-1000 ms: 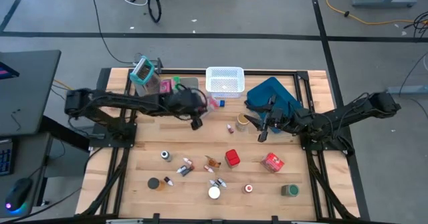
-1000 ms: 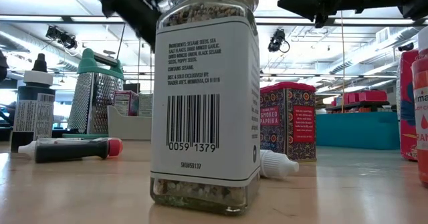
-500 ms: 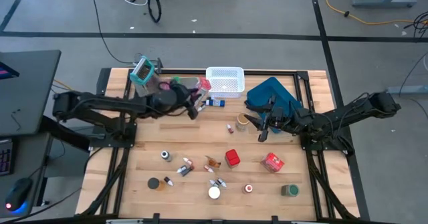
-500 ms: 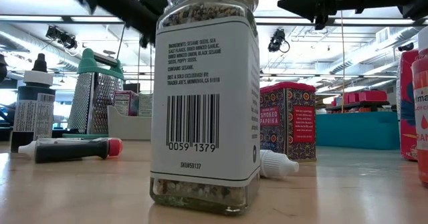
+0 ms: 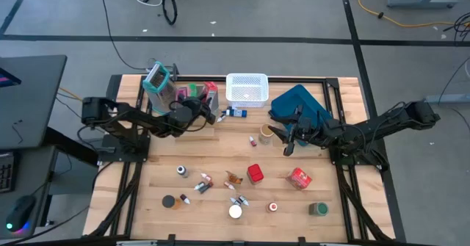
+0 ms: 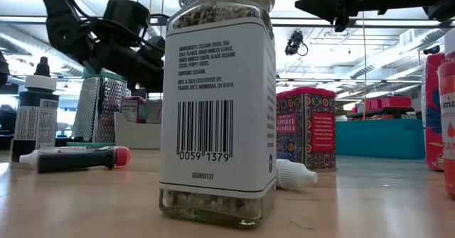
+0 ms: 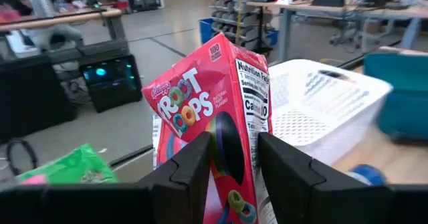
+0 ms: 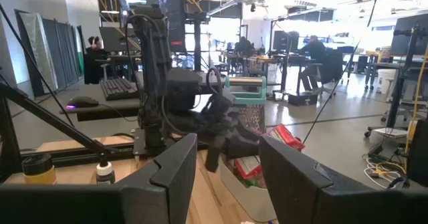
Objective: Pick & Place Kitchen Items
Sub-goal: Put the left red cereal box into the gray bin
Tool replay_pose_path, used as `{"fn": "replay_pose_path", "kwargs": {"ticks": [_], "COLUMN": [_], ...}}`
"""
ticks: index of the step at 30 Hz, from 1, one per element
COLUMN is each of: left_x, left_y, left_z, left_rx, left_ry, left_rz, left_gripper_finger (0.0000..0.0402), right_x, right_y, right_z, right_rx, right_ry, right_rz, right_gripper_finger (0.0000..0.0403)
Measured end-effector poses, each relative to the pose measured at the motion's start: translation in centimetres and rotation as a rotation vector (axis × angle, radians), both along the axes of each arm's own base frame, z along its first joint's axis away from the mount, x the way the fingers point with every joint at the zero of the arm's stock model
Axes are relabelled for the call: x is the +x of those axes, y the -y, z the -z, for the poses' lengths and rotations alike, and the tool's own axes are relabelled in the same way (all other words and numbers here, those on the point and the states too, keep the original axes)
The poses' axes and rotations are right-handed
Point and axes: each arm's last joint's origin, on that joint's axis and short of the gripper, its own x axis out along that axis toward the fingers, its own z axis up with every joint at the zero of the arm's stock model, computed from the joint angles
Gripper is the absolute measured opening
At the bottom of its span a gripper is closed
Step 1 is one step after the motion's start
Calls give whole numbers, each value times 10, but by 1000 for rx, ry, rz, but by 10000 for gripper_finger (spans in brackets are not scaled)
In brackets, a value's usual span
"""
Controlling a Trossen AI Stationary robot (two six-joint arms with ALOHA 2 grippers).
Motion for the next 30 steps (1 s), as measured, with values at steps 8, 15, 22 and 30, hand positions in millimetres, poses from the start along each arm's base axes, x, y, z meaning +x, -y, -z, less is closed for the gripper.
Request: {"fn": "replay_pose_path", "kwargs": {"ticks": [8, 15, 22, 30], "left_x": [-1, -3, 9, 24], "left_y": [-22, -24, -26, -34], "left_z": [15, 12, 2, -8], "left_rx": [-30, 35, 59, 45], "left_ry": [-8, -87, -74, -137], "left_rz": [-36, -79, 13, 21], "left_gripper_finger": [166, 210, 231, 216], "right_x": [0, 0, 0, 0], "right_y": [0, 0, 0, 0], "right_z": [0, 0, 0, 0], "right_rx": [0, 0, 0, 0], "right_ry": [0, -1, -1, -1], "right_rz": [0, 0, 1, 1], "right_gripper_finger": [173, 173, 173, 173]}}
